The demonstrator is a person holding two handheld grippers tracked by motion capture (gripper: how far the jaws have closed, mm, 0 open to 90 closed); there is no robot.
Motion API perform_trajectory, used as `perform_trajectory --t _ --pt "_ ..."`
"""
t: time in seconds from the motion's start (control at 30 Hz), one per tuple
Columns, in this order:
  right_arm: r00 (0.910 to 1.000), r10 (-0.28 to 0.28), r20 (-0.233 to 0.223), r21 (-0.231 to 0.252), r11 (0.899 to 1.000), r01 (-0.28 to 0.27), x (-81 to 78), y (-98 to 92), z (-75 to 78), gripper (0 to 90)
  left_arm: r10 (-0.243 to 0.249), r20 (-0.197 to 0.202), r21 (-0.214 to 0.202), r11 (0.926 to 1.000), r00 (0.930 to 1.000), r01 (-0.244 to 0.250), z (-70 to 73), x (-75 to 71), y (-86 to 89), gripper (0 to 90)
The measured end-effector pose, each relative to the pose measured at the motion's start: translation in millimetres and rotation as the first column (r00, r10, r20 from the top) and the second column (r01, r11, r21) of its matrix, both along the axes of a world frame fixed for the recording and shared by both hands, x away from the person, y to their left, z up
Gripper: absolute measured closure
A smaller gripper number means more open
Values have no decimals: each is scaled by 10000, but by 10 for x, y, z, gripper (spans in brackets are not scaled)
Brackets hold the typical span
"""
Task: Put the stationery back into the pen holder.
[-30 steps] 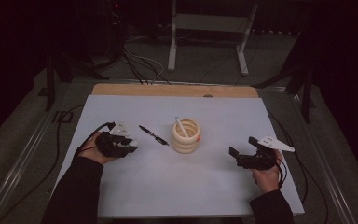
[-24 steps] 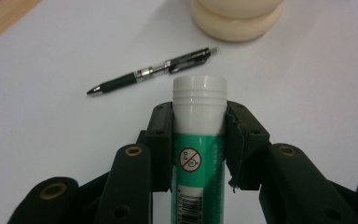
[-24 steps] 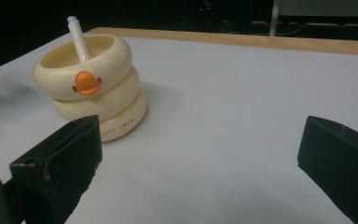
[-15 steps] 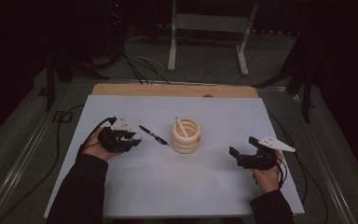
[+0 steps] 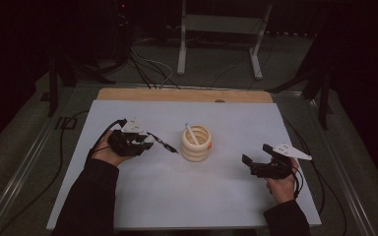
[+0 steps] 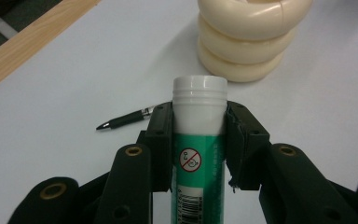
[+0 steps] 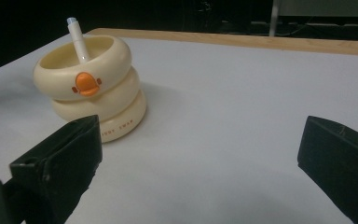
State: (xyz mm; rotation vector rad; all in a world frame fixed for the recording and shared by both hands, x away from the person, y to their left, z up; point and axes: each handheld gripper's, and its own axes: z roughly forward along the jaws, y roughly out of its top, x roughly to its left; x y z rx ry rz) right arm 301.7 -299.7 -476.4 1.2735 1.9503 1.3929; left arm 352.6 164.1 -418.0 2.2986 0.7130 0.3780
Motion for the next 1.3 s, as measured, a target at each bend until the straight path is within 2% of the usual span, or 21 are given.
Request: perform_trajectory --t 0.87,1.3 --pt "10000 16 0 23 10000 -16 5 3 -5 1 -17 190 -417 9991 9998 25 96 142 -227 662" --pt "10000 15 8 29 10000 -15 7 1 -6 0 -206 258 -487 9986 9995 219 156 197 -339 662"
